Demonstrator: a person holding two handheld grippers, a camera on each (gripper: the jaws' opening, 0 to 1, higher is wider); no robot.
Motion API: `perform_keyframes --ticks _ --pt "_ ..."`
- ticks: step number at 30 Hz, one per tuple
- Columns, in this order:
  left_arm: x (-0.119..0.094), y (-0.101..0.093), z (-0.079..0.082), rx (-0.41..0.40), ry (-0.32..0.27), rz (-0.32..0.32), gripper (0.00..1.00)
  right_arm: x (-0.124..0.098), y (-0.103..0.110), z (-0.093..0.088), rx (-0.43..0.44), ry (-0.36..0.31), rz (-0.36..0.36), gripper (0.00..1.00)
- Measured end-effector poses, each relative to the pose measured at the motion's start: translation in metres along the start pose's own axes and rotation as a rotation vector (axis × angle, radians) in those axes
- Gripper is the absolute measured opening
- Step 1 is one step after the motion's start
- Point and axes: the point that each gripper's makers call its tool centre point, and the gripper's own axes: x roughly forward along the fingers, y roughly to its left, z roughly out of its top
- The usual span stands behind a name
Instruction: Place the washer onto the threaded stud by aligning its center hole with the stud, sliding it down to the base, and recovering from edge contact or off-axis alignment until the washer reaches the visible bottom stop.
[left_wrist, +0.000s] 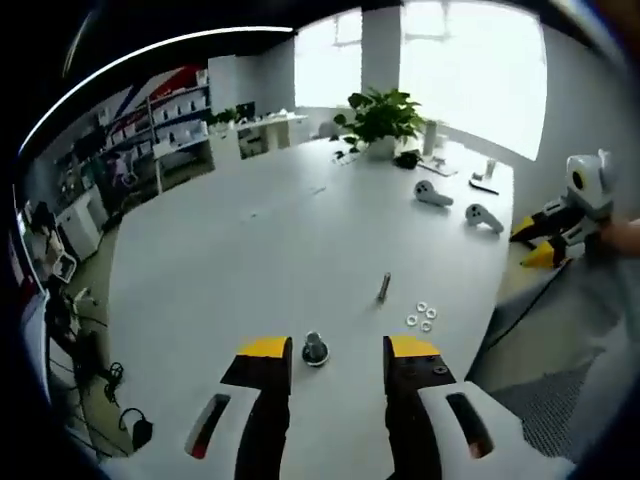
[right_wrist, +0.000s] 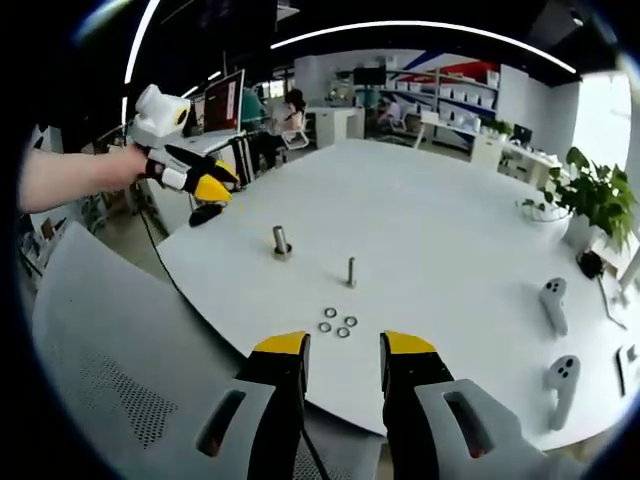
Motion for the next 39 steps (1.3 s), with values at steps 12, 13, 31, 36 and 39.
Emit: perform_keyframes --ticks 12,13,31,36,39 --pt "-0.043 -0.020 -0.029 -0.100 -0.042 0.001 0.40 0.001 0.002 -0.002 -0.003 0.016 0.007 0.30" --pt "-0.045 -0.019 -0.031 -0.106 -0.044 0.003 0.40 0.001 0.002 -0.002 -0.003 0.014 0.007 0.30" --pt "-0.075 -0.040 -0.032 -0.180 -0.114 0.005 0.42 0.000 -0.001 -0.004 0.004 0.027 -0.011 0.30" --pt "-0.077 -0.044 -0.023 -0.148 -0.169 0.045 0.36 0.000 -0.001 -0.004 0.005 0.028 -0.010 0.30" --pt "-0.073 -0.039 -0.029 -0.057 -0.131 0.070 0.36 0.001 0.000 -0.005 0.004 0.030 -0.007 0.30"
